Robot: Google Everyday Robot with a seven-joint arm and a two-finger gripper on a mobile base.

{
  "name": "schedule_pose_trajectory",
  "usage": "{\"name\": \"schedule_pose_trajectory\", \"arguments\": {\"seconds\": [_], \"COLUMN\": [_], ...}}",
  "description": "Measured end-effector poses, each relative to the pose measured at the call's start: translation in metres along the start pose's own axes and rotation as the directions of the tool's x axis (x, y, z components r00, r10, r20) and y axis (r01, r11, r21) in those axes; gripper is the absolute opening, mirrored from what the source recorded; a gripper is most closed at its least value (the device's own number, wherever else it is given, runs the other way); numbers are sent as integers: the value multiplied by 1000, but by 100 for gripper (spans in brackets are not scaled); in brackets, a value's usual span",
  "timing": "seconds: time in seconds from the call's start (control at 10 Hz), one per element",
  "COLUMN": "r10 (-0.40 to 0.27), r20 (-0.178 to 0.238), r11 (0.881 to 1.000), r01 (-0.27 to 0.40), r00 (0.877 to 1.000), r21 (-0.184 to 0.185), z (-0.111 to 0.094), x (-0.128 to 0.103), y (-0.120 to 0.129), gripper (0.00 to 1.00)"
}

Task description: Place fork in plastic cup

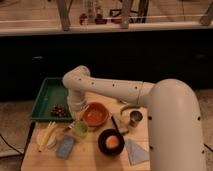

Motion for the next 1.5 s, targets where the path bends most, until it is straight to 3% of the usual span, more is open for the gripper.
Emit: {"name": "schedule_pose_trajectory", "arguments": {"seconds": [0.6, 1.2, 1.3, 1.5], "r10": [25, 36, 41, 46], "r20": [24, 39, 39, 42], "r11": [1000, 999, 999, 999], "r01": [-25, -36, -40, -46], "r00": [999, 999, 998, 998], "r21": [-4, -7, -7, -6], "z": [8, 12, 11, 11], "x": [-2, -2, -1, -1], "y": [30, 36, 36, 36], "gripper": [0, 2, 7, 28]}}
